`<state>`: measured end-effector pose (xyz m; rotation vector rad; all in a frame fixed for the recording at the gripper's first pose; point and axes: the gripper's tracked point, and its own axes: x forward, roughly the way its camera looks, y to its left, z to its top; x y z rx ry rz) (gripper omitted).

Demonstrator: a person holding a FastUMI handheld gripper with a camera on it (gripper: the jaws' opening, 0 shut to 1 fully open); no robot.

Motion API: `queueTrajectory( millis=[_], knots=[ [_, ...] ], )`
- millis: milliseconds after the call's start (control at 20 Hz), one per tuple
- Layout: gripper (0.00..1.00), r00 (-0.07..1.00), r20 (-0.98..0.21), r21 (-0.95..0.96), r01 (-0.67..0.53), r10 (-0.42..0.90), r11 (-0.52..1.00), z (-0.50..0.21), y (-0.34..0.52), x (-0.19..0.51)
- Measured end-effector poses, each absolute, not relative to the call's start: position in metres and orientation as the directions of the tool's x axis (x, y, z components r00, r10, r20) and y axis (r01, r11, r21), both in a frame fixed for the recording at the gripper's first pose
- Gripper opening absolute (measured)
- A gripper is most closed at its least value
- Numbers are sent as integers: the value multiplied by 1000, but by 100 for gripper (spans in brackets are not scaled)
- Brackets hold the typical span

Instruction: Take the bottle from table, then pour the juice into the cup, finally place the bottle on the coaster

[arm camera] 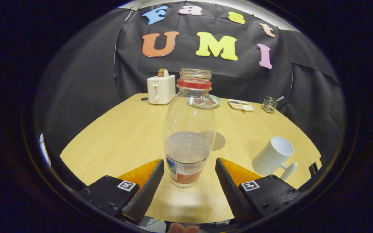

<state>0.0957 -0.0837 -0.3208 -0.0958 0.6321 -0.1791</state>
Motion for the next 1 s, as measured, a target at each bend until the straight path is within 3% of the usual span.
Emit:
queueTrajectory(
  millis=[500,650,1000],
  knots=[
    [99,789,-583,-155,130,-197,979,-326,-88,112],
    [86,785,-591,-134,130,-185,982,-324,-88,111],
    [79,791,-597,-43,133,-132,990,-307,-81,108]
  ],
)
